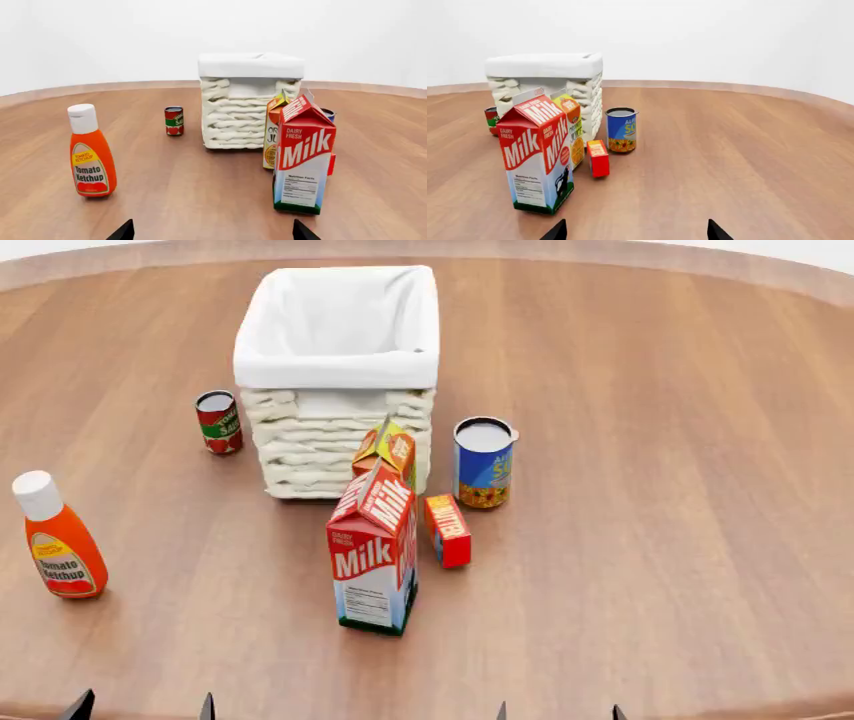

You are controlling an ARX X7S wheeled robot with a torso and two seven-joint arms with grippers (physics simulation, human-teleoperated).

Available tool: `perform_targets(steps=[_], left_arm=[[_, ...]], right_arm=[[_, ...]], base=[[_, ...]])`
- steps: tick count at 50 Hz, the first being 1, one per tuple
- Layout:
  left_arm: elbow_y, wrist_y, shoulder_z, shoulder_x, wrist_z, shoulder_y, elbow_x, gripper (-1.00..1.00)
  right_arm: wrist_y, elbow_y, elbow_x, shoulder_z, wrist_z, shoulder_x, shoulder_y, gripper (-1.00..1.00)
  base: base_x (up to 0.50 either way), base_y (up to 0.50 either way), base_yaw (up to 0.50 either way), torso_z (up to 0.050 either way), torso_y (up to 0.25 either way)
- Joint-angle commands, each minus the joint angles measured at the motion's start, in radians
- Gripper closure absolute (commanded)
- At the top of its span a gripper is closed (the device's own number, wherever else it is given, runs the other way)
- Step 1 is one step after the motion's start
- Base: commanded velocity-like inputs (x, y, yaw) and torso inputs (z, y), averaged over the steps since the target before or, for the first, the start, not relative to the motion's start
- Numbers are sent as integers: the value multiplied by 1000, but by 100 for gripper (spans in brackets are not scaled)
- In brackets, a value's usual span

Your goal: Pick up the butter and put it in the basket.

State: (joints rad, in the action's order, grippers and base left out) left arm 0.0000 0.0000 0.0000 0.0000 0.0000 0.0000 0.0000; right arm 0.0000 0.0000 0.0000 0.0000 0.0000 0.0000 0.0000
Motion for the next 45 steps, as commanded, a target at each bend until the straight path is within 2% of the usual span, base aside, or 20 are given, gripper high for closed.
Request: perform_targets(steps=[1, 6, 8, 9, 10, 14, 20, 45], left_arm=[[0, 0, 11, -10, -11, 0, -10, -100], [4, -3, 40, -24, -35, -2, -34, -100], [-19, 86, 74, -46, -49, 11, 24, -100], [20, -11, 49, -31, -39, 3, -55, -100], [31, -69, 52, -35, -42, -4, -65, -100], [-24, -19, 61, -40, -75, -18, -49, -100], [-40, -17, 82, -49, -86, -12, -59, -100], [7, -37, 113, -85, -124, -12, -105, -100]], right_arm=[[0, 0, 9, -13, 13, 9, 0, -100], [4, -6, 27, -25, 31, 32, -3, -100], [8, -18, 26, -31, 40, 39, -6, -100], [9, -14, 28, -42, 27, 49, -5, -100], [5, -6, 27, -38, 41, 47, -4, -100], [28, 3, 23, -56, 42, 59, 5, -100], [32, 11, 35, -66, 50, 67, 6, -100], [55, -10, 44, -115, 82, 101, 11, -100]], base=[[0, 0, 0, 0, 0], [0, 0, 0, 0, 0], [0, 0, 0, 0, 0], [0, 0, 0, 0, 0], [0, 0, 35, 0, 0], [0, 0, 500, 0, 0], [0, 0, 500, 0, 0], [0, 0, 500, 0, 0]])
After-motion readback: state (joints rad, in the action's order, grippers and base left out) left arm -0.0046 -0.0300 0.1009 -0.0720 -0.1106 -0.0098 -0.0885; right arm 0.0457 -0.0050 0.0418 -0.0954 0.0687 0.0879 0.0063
